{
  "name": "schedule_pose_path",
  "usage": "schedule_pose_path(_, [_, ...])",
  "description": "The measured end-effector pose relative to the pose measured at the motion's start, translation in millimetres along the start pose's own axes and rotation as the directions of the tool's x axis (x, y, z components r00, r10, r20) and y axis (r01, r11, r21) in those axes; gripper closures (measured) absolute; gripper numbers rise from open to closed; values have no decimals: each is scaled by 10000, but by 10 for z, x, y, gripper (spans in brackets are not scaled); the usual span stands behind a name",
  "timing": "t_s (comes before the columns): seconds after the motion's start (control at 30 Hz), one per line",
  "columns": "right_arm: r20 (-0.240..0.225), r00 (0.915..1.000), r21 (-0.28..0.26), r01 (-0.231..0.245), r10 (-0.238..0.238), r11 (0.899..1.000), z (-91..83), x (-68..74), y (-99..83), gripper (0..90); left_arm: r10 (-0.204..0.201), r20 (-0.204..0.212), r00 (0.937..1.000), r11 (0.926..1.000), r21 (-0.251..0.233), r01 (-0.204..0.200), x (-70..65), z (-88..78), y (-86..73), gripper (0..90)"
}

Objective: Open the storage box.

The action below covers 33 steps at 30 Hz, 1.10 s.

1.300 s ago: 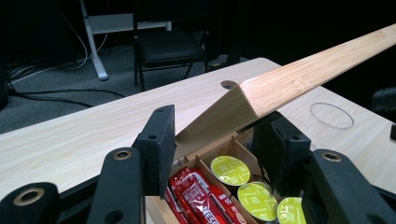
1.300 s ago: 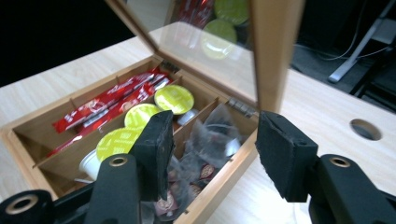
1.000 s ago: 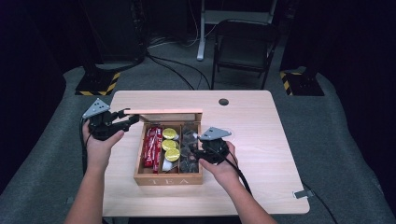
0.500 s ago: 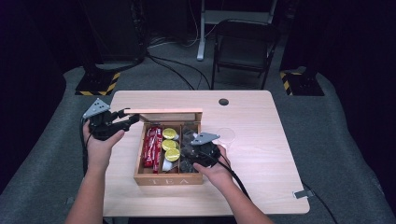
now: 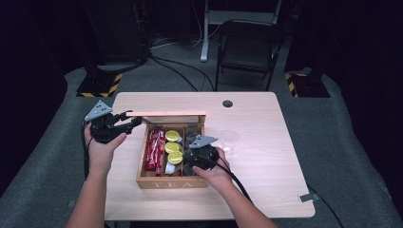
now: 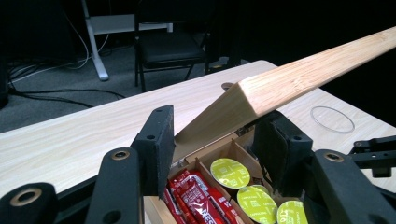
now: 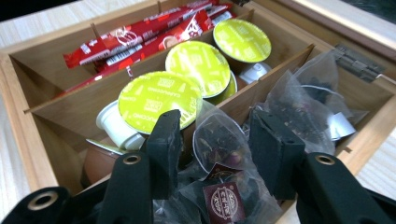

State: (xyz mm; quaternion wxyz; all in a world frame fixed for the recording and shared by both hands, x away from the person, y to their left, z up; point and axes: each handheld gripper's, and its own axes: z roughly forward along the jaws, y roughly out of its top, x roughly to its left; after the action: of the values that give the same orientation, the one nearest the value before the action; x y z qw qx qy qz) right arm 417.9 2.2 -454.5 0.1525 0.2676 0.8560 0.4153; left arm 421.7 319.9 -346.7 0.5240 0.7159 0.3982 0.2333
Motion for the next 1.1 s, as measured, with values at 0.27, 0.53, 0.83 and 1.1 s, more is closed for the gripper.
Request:
schedule_pose_path(0.27, [26, 10000, 338, -78, 78, 9994, 89, -38, -44, 528, -104, 74, 9999, 9999, -71, 105, 4, 0, -17, 485])
schedule_pose_path(0.53, [25, 9997, 492, -228, 227, 9985, 124, -68, -98, 531, -123, 80, 9999, 9999, -101, 124, 6, 2, -18, 483])
schedule_pose_path(0.83, [-15, 9997, 567, -240, 241, 9981, 161, -73, -120, 544, -132, 104, 9999, 9999, -105, 133, 10, 3, -20, 482])
schedule_pose_path(1.1, [-227, 9993, 684, -284, 300, 9973, 192, -59, -112, 625, -126, 106, 9999, 9999, -104, 127, 10, 3, -20, 482])
